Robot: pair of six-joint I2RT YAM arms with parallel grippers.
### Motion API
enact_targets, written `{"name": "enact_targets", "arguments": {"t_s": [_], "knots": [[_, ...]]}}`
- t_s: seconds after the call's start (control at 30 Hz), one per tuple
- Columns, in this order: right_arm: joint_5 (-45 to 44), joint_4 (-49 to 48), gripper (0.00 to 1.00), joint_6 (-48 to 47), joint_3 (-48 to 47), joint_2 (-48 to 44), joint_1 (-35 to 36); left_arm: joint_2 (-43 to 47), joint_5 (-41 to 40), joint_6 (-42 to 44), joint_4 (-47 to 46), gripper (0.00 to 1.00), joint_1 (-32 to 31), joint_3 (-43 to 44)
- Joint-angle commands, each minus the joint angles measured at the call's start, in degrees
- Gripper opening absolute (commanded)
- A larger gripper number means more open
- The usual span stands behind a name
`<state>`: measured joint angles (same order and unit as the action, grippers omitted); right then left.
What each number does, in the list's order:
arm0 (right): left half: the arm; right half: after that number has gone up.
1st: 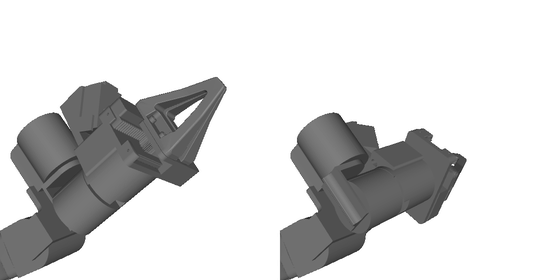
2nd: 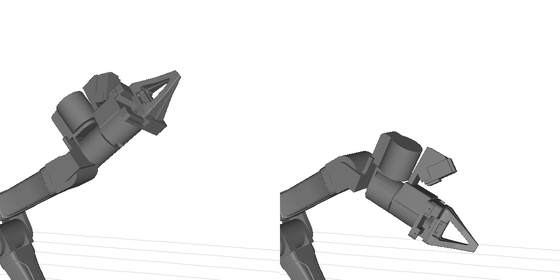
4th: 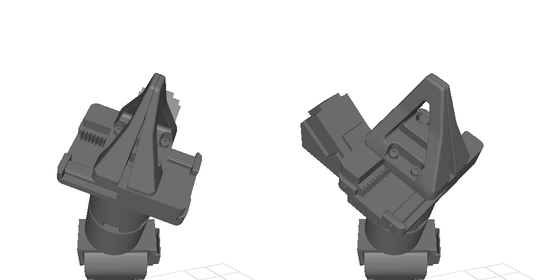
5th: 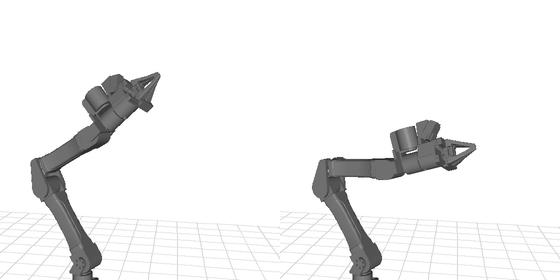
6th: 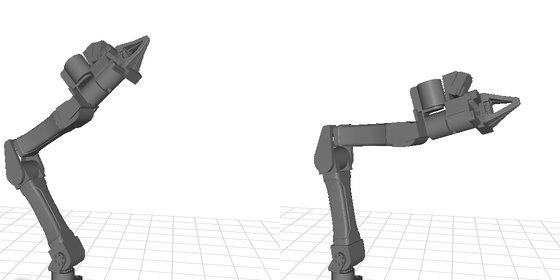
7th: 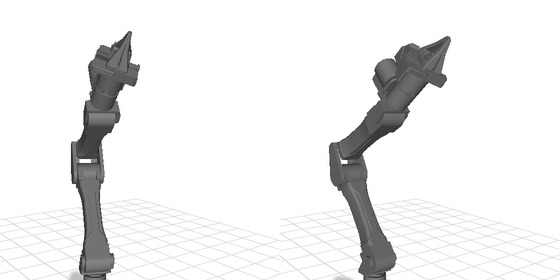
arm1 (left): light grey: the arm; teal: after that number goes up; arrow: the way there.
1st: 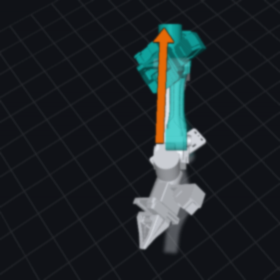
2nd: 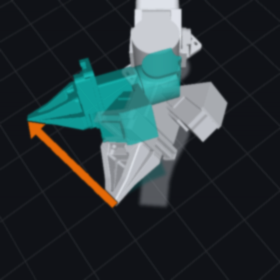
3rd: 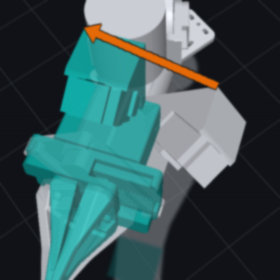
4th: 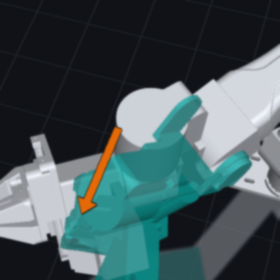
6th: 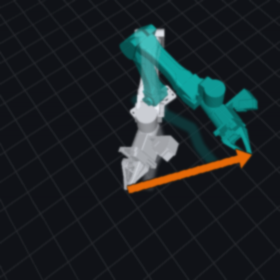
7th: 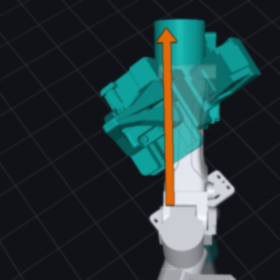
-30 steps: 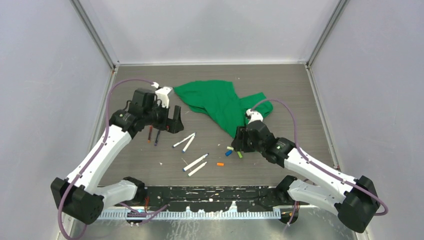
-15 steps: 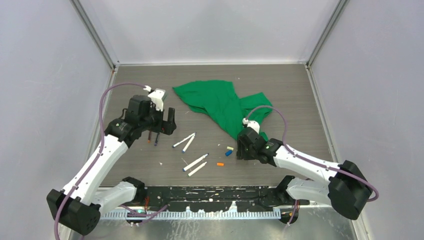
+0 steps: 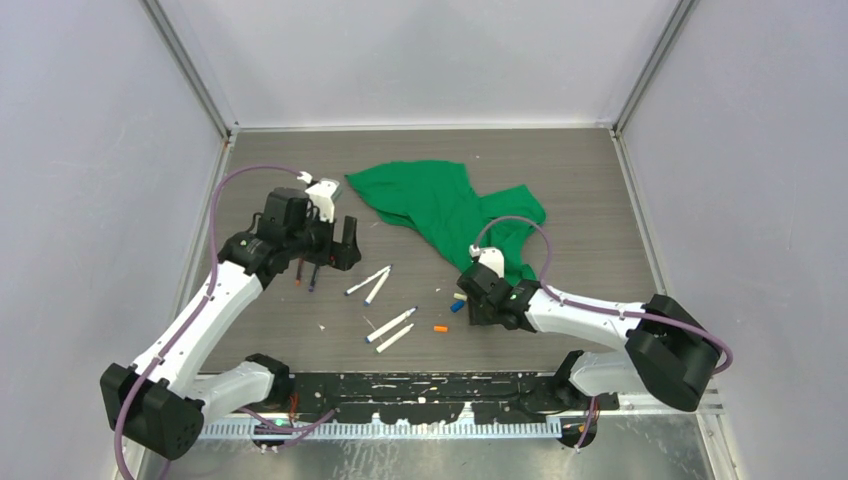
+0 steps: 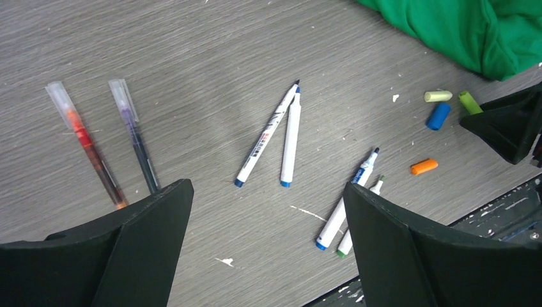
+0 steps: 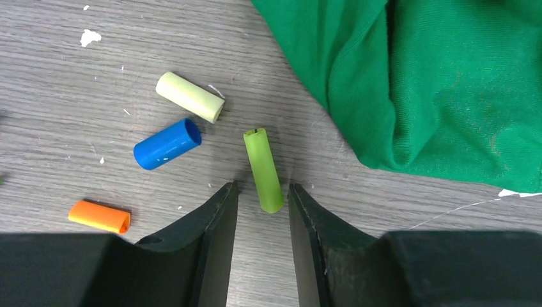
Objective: Insert the pens into the pen caps
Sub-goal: Pick up the pen cap from the center of the board.
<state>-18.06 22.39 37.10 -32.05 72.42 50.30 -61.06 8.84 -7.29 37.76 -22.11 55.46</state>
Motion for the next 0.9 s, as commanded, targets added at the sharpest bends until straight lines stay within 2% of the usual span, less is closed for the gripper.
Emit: {"name": "enact_targets", "arguments": {"t_s": [0.0, 0.13, 0.4, 0.5, 0.7, 0.87], "knots": [[-5.08, -1.38, 0.4, -1.09, -0.95, -0.01, 0.24, 1.07, 1.98, -0.7, -3.24, 0.9, -0.13, 0.35], [-4.6, -3.72, 0.4, -3.31, 0.0, -0.43, 0.23, 1.81, 2.06, -0.62, -3.8, 0.9, -0.13, 0.2], [-0.33, -5.06, 0.27, -4.49, -0.12, 0.76, 0.28, 1.09, 3.45, -0.8, -3.64, 0.9, -0.13, 0.33], [1.42, -4.97, 0.26, -4.29, -0.35, 0.87, 0.85, 1.04, 4.43, -0.71, -4.06, 0.9, -0.13, 0.0], [-2.2, -1.42, 0.33, -3.01, 0.06, -0.6, 1.1, 0.54, 5.73, -0.64, -4.08, 0.9, -0.95, 0.06], [-1.23, -4.19, 0.41, -10.17, -2.45, -1.47, 0.84, 0.0, 4.82, -0.45, -4.06, 0.9, -1.01, 0.08]]}}
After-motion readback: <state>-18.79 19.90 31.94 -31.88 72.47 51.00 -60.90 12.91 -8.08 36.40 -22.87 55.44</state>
